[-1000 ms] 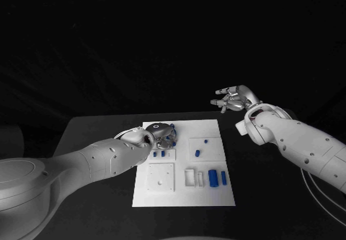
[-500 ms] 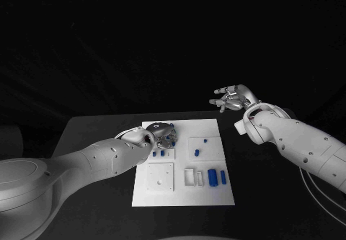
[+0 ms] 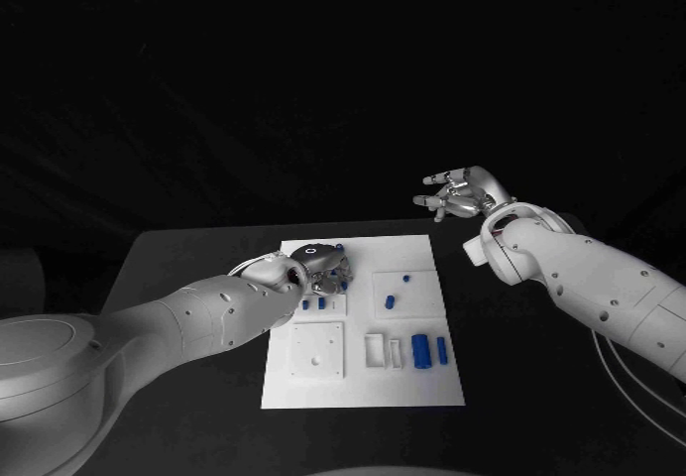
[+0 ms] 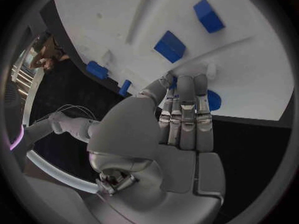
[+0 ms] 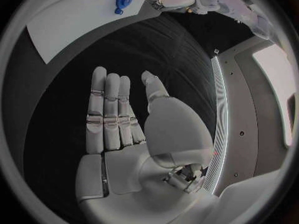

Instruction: Assemble the parts on the task board

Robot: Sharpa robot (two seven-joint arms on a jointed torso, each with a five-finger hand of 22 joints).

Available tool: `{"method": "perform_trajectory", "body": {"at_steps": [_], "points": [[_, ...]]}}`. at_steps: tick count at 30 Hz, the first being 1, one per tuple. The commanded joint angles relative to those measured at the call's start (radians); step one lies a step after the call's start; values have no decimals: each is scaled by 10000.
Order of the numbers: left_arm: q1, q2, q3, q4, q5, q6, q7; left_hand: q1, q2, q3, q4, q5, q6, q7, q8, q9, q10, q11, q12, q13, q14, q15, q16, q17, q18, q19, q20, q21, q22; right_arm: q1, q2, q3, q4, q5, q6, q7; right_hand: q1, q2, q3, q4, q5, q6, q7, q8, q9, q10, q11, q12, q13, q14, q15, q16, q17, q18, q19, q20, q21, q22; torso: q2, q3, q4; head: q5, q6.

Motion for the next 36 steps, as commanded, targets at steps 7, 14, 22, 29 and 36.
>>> {"method": "perform_trajectory", "body": {"at_steps": [7,14,22,29,36], "points": [[-41,36,-18,-120,-4,383,-207,237,219,-19,37,4,422,72,-13,15,437,-40,-7,9,127,6,113,-4,118,83,-2,166,229,0,-7,5,21,20,88,72,-28,71,6,-60,44,90,-1,-26,11,-38,-15,-60,-9,-26,-8,-32,-14,-128,51,-11,-56,-11,1,-4,2,3,-1],[-41,46,-18,-153,-30,134,-212,441,530,-221,31,49,1367,-64,23,74,1378,-317,1,32,518,-103,340,92,178,261,-80,531,239,0,-4,5,26,20,88,76,-47,72,1,-64,29,105,-2,-27,11,-41,-14,-54,-14,-28,-7,-29,-19,-129,49,-10,-60,-5,4,-10,0,8,-4],[-41,10,-15,-70,59,-194,-114,401,685,-431,-18,73,1571,-106,-10,60,1553,-387,-6,28,663,-170,343,156,122,272,-164,756,209,0,-2,5,26,20,83,80,-47,72,1,-64,29,105,-2,-27,11,-41,-14,-54,-14,-28,-7,-29,-19,-129,49,-10,-60,-5,4,-8,-6,13,6],[-40,-156,33,133,398,-462,-84,366,712,-467,-31,76,1588,-113,-16,59,1561,-394,-9,26,700,-180,349,184,116,295,-176,789,200,0,-15,5,23,20,80,86,-47,72,1,-64,29,105,-2,-27,11,-41,-14,-54,-14,-28,-7,-29,-19,-129,49,-10,-60,-5,-3,-11,3,10,41],[-35,-363,391,387,784,-590,-71,361,712,-472,-34,74,1580,-113,-17,58,1555,-393,-9,26,705,-179,351,189,115,300,-176,793,199,0,-42,5,8,20,81,88,-47,72,1,-64,29,105,-2,-27,11,-41,-14,-54,-14,-28,-7,-29,-19,-129,49,-10,-60,-5,-8,-17,19,15,52]]}}
